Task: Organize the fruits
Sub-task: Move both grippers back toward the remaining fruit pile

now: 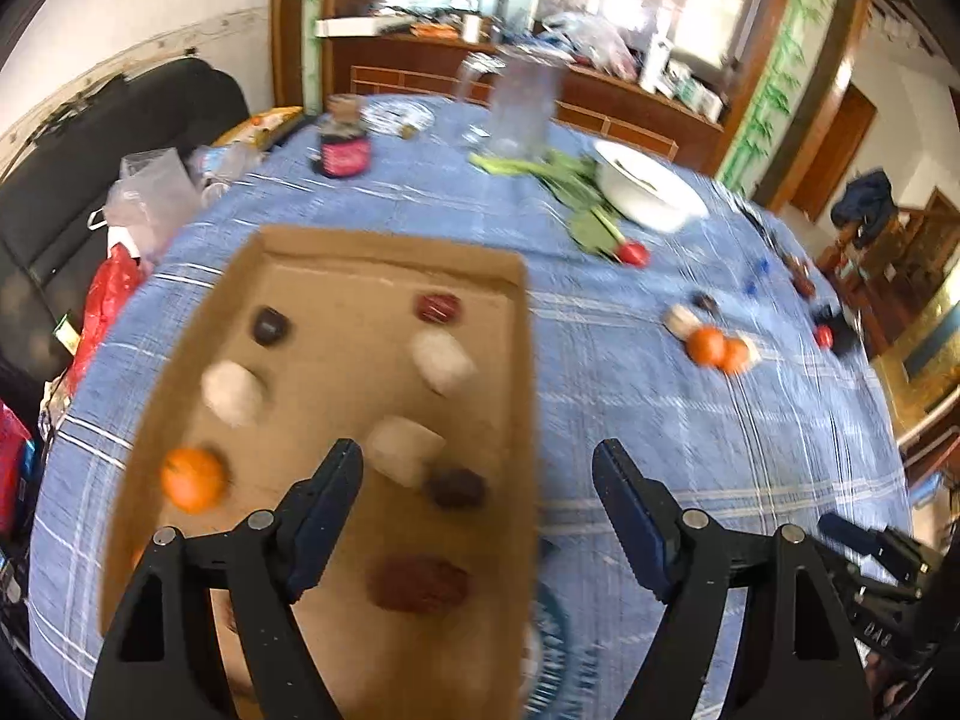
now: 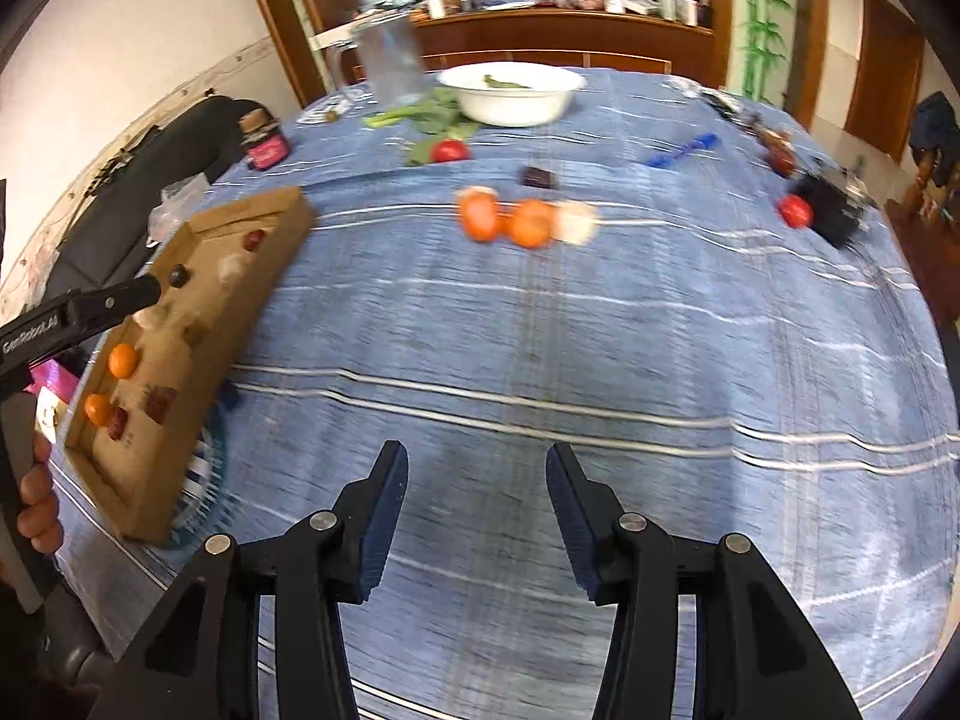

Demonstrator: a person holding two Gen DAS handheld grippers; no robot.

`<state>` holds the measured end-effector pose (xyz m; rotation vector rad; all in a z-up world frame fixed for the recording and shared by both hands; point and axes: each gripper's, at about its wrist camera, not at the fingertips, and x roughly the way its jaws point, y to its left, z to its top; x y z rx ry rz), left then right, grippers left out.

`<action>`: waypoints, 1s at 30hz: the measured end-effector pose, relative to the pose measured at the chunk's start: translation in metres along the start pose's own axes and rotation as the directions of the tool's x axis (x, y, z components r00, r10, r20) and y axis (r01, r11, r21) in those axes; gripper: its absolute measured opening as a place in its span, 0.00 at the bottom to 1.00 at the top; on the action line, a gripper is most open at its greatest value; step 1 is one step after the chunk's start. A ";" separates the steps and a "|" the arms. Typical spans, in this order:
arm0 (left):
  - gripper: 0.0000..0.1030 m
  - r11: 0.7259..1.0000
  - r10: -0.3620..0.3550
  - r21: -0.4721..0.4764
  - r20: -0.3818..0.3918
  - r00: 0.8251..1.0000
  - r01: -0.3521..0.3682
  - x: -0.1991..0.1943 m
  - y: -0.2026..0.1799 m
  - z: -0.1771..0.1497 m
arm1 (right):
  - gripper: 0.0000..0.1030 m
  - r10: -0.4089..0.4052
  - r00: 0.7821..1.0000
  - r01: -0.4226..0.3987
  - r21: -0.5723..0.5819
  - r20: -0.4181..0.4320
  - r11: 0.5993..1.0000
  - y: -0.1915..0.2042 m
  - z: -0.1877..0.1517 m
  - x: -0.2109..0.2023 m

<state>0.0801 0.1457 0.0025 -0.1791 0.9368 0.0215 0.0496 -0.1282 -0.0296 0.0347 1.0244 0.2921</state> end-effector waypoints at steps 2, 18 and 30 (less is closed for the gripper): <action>0.76 1.000 -0.004 0.019 -0.024 1.000 0.004 0.004 -0.016 -0.008 | 0.54 0.001 1.000 -0.001 0.023 0.003 1.000 -0.017 -0.007 -0.004; 0.76 0.996 0.040 0.086 -0.165 0.985 -0.026 0.022 -0.075 -0.047 | 0.55 0.035 0.997 -0.036 0.010 0.071 0.999 -0.078 0.064 0.035; 0.76 0.998 0.051 0.047 -0.216 0.975 -0.042 0.035 -0.069 -0.055 | 0.55 0.062 0.997 -0.057 -0.111 0.042 0.992 -0.076 0.104 0.095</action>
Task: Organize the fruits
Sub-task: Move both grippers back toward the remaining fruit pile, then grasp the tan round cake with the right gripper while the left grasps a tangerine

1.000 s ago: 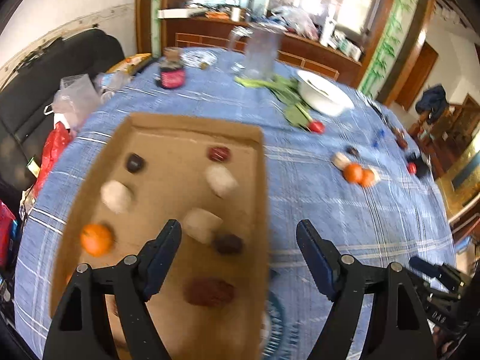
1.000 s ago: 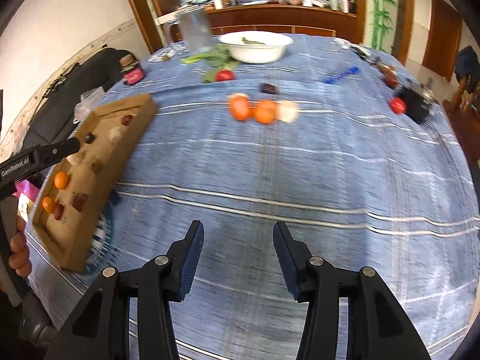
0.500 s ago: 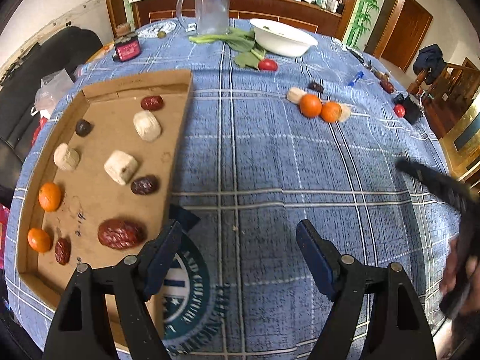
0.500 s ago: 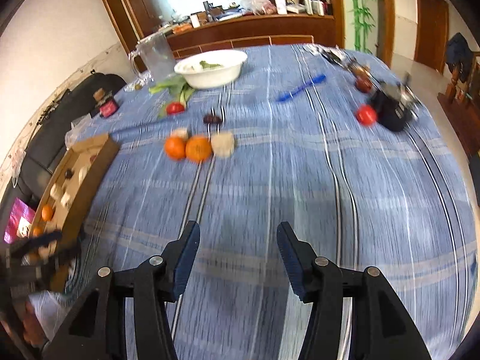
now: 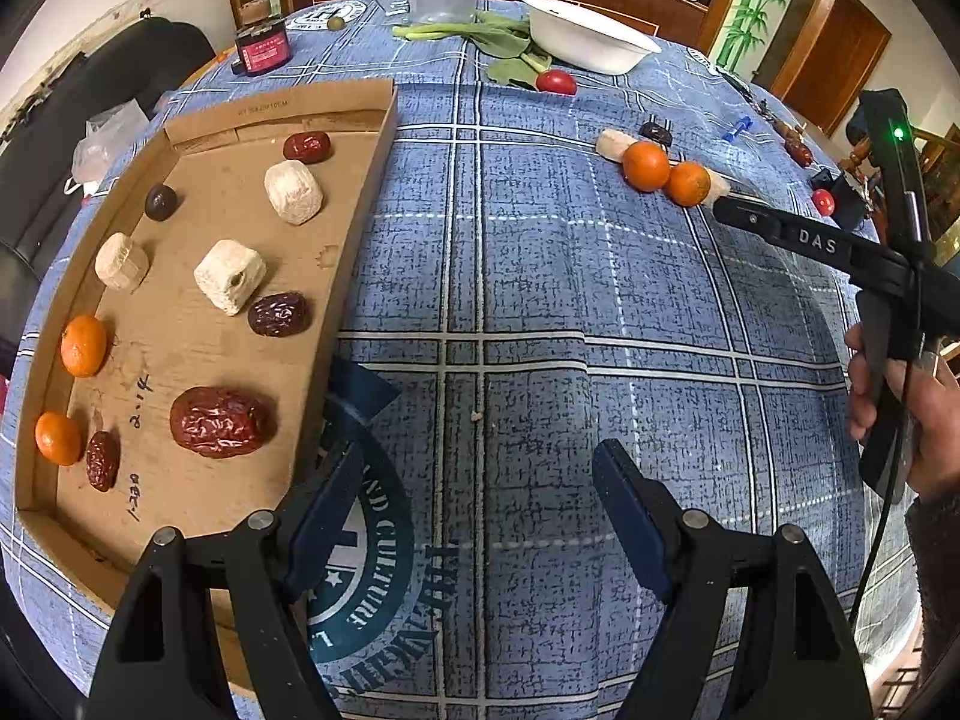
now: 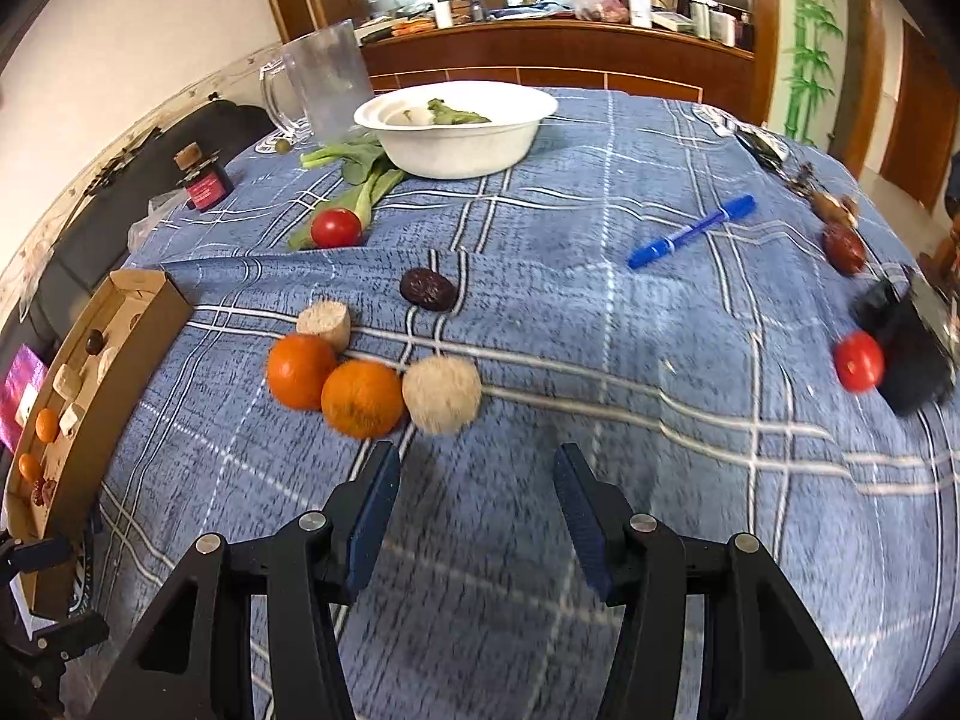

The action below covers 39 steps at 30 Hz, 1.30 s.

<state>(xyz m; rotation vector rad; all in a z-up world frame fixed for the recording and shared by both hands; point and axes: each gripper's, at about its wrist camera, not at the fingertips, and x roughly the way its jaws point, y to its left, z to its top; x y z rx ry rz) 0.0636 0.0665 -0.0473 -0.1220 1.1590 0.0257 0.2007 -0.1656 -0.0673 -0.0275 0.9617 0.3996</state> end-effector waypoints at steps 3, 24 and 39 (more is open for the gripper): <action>0.76 1.000 -0.004 -0.003 -0.003 1.000 0.004 0.002 -0.001 0.003 | 0.55 0.008 1.000 -0.008 -0.013 0.004 1.000 0.002 0.007 0.006; 0.76 1.000 -0.025 -0.018 -0.017 1.000 0.024 0.008 -0.009 0.016 | 0.54 0.106 0.994 -0.104 -0.191 0.004 0.976 0.015 0.015 0.014; 0.76 1.000 -0.021 -0.012 -0.011 1.000 0.021 0.017 -0.021 0.031 | 0.41 0.109 0.994 -0.108 -0.268 -0.012 0.957 0.019 0.007 0.017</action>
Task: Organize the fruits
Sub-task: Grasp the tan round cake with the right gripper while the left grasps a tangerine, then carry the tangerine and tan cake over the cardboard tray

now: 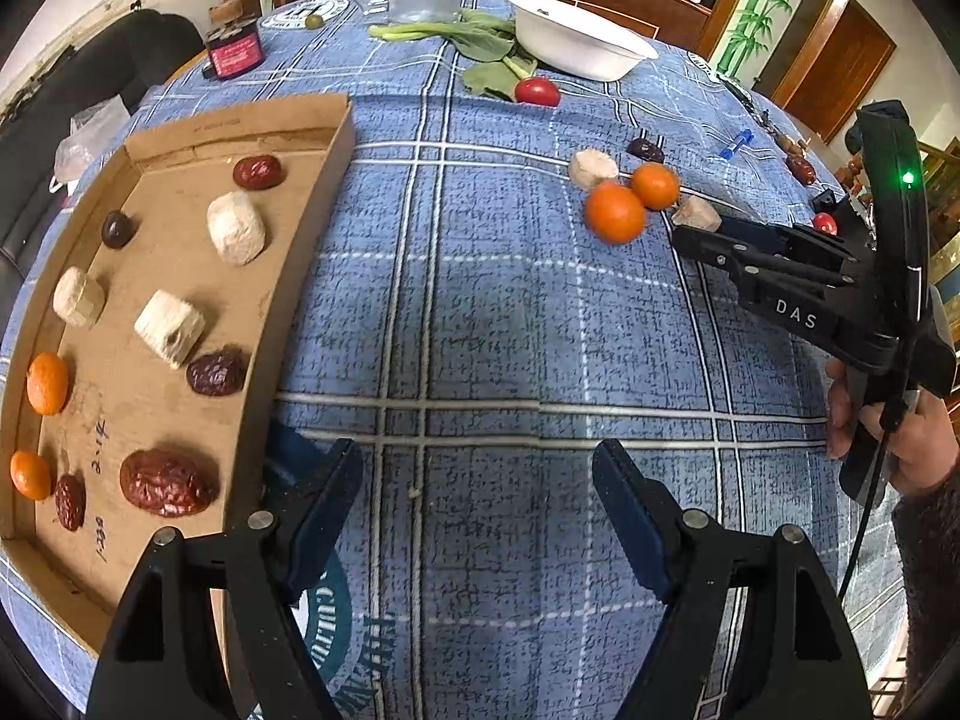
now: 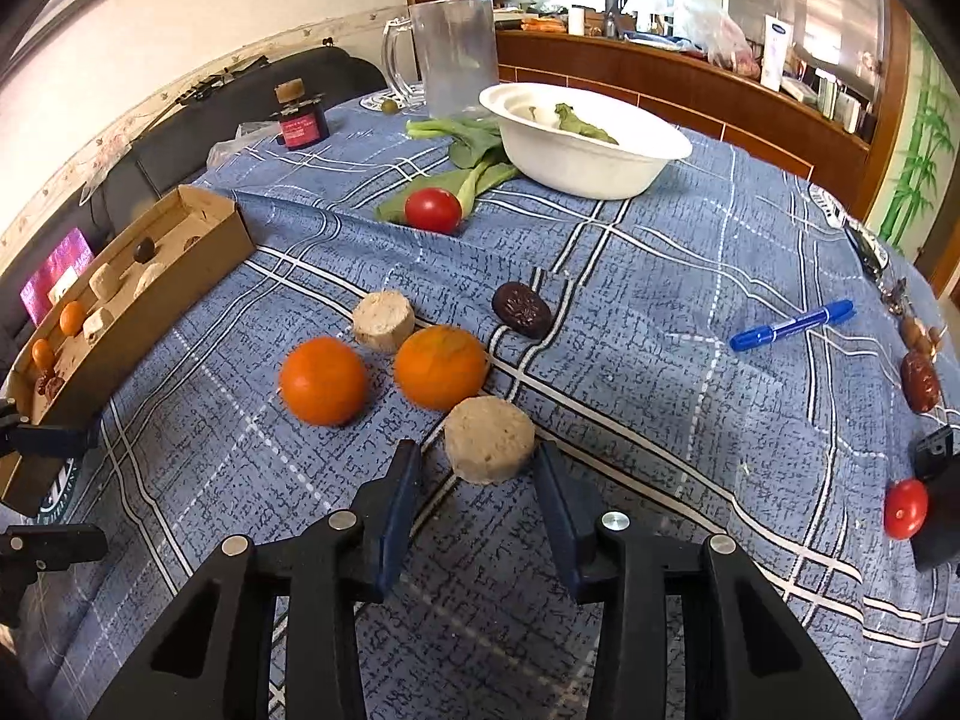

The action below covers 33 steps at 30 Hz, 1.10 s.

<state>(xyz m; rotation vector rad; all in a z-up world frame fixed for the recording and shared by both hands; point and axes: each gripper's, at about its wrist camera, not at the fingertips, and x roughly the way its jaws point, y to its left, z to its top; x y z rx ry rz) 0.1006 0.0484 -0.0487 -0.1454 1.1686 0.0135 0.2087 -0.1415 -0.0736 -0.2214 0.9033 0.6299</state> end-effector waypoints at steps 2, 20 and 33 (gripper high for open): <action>0.76 1.000 0.004 0.001 0.006 1.000 -0.004 0.001 -0.002 0.004 | 0.41 0.003 1.000 -0.003 0.019 0.006 1.000 -0.001 0.001 0.001; 0.76 0.993 0.074 0.082 0.144 0.987 -0.086 0.036 -0.056 0.078 | 0.30 -0.145 0.989 0.137 0.167 0.034 0.976 0.004 -0.063 -0.071; 0.30 0.995 0.057 0.079 0.142 0.988 -0.069 0.057 -0.066 0.087 | 0.30 -0.163 0.986 0.152 0.271 0.019 0.951 -0.001 -0.100 -0.094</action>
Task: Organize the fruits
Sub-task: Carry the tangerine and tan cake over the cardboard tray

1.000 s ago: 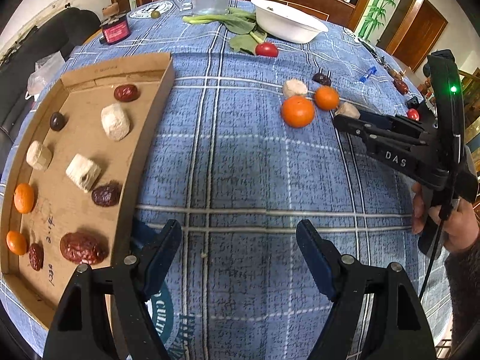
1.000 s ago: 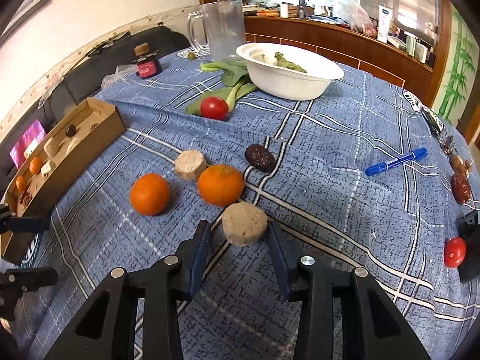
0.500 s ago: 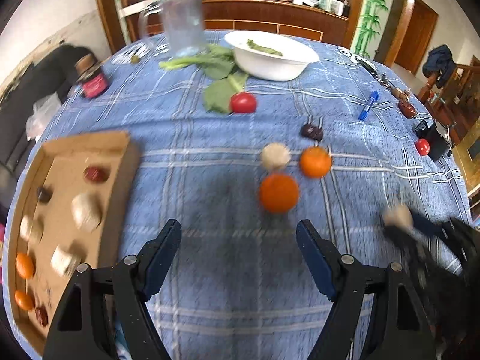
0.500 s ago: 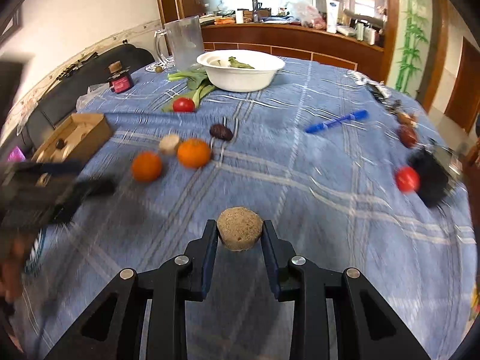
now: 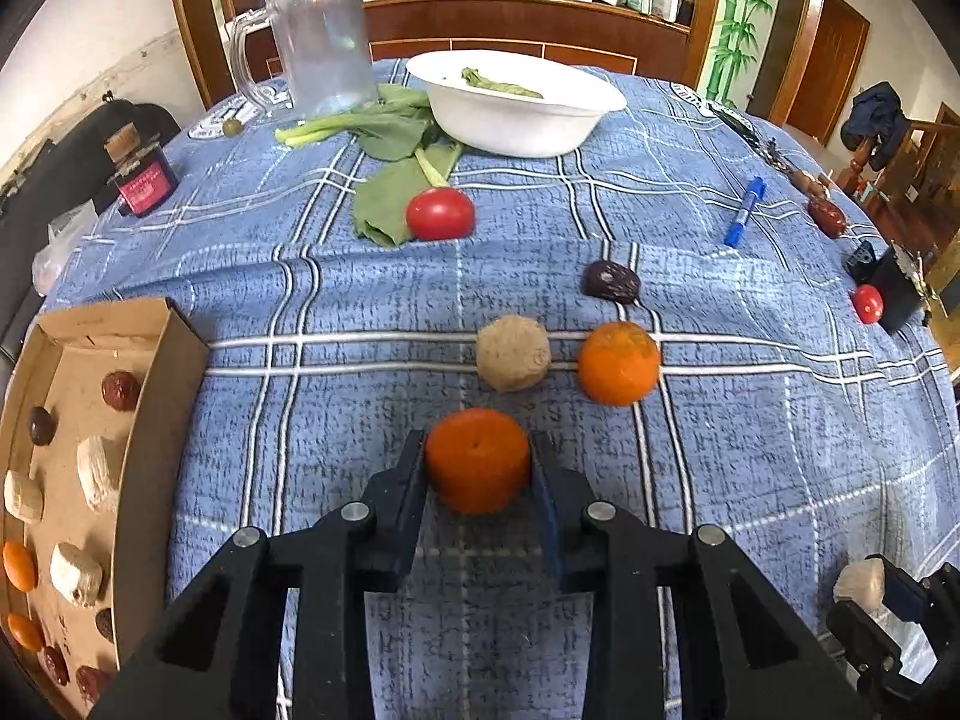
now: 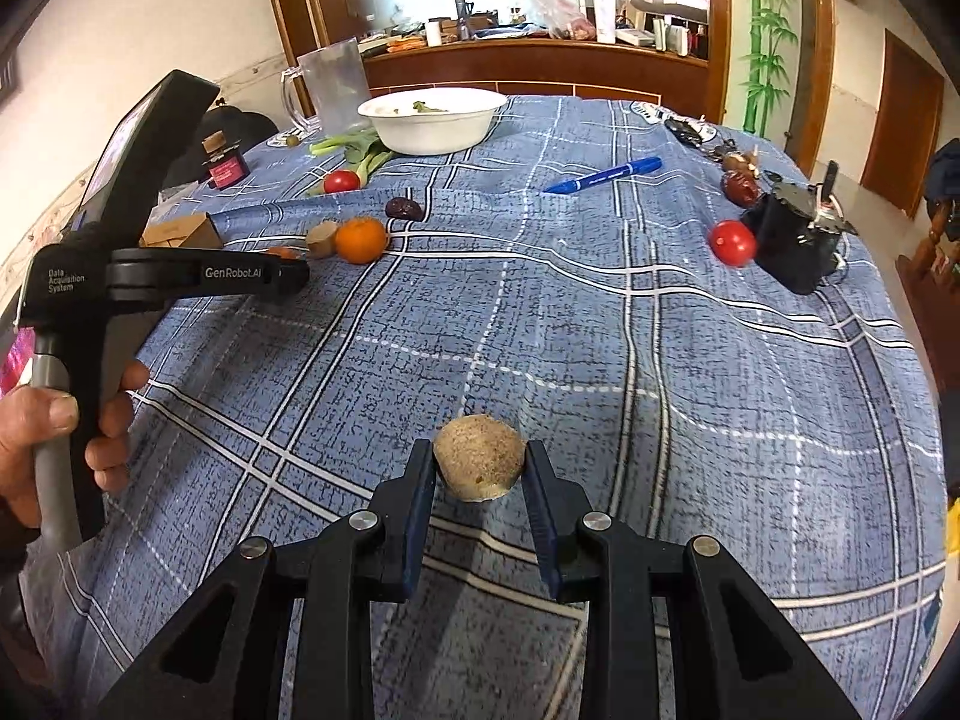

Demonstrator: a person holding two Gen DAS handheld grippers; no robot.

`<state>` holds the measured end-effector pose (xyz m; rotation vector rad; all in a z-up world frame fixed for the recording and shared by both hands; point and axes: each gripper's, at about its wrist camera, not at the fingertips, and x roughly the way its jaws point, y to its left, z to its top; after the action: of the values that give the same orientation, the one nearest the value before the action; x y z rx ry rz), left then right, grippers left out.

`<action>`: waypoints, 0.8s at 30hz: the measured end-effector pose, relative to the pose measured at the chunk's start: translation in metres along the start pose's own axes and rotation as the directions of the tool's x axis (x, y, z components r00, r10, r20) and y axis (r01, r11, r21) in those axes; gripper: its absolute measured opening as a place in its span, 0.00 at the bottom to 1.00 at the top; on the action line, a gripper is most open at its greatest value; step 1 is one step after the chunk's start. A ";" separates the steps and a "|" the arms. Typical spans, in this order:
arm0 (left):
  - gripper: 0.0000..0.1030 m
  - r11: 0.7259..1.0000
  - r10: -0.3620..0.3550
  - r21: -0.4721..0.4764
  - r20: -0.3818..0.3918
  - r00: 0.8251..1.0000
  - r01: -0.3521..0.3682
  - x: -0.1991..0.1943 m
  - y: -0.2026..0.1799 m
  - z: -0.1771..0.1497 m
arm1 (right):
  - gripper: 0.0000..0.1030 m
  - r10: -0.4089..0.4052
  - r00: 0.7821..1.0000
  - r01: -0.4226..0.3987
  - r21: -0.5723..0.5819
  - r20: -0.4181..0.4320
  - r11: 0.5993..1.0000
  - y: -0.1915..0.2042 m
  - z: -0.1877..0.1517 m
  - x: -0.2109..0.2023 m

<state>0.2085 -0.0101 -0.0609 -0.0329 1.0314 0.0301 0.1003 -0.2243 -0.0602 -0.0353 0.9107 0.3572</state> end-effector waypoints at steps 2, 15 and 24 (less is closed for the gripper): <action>0.30 1.000 -0.018 -0.010 -0.006 1.000 0.018 -0.005 0.002 -0.003 | 0.30 0.004 1.000 -0.004 0.009 0.000 1.000 0.000 -0.002 -0.005; 0.30 0.998 -0.063 0.018 -0.061 0.996 0.064 -0.063 0.001 -0.089 | 0.31 0.033 0.999 -0.031 0.091 -0.017 0.995 -0.001 -0.034 -0.032; 0.30 0.986 -0.125 0.102 -0.054 0.991 0.130 -0.088 0.002 -0.121 | 0.31 -0.035 0.999 0.039 0.120 -0.032 0.992 0.011 -0.055 -0.050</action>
<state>0.0600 -0.0136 -0.0476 -0.0038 1.0748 -0.1421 0.0267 -0.2378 -0.0540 0.0539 0.9581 0.2674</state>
